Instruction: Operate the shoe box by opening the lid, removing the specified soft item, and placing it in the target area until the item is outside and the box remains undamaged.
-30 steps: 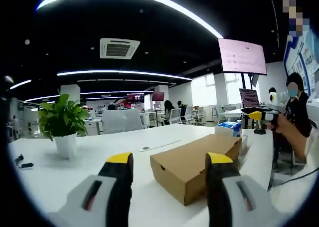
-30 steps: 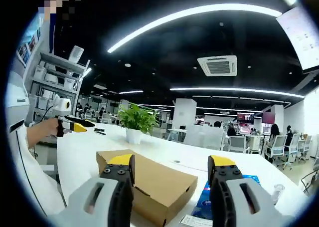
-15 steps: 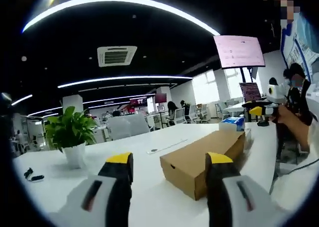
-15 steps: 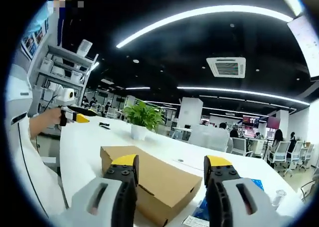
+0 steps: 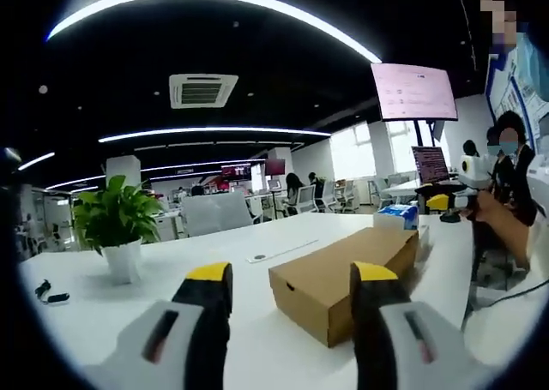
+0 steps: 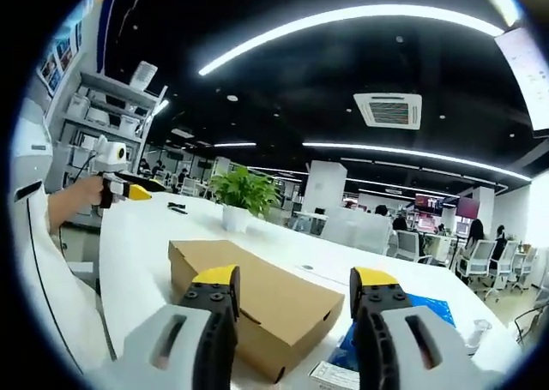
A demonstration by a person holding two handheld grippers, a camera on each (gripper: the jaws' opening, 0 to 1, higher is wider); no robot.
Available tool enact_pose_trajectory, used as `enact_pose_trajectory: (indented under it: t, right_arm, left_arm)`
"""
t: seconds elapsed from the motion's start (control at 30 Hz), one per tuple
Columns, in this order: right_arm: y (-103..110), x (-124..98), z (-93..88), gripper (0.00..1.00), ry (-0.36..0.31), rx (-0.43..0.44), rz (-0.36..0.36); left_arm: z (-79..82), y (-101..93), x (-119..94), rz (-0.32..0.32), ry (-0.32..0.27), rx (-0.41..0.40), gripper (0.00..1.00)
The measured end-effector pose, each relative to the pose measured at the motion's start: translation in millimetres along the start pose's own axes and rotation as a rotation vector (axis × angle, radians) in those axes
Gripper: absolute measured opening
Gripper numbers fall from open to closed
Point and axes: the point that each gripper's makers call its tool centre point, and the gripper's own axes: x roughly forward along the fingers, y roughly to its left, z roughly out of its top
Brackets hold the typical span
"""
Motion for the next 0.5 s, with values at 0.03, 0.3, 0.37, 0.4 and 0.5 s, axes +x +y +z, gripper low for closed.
enact_pose_trajectory:
  t: [0.03,0.3,0.37,0.4,0.5]
  right_arm:
    - [0.7,0.4,-0.2,0.52,0.002,-0.003,0.000]
    - [3.7,3.8,-4.2,0.51,0.020,-0.029,0.000]
    - [4.9,4.9,-6.3,0.51,0.027,-0.035,0.002]
    - [5.5,5.4,-7.0,0.51,0.030,-0.034,0.003]
    - [6.8,6.1,-8.8,0.51,0.037,-0.044,0.004]
  left_arm:
    - [-0.6,-0.4,-0.1,-0.004,-0.005,0.007,0.57]
    - [-3.2,3.7,-1.9,0.008,-0.001,-0.002,0.59]
    - [-4.4,4.3,-3.0,0.008,0.003,0.000,0.56]
    - [-4.8,4.3,-3.3,0.008,0.003,0.005,0.55]
    - [-5.9,4.8,-2.6,0.011,0.006,0.011,0.55]
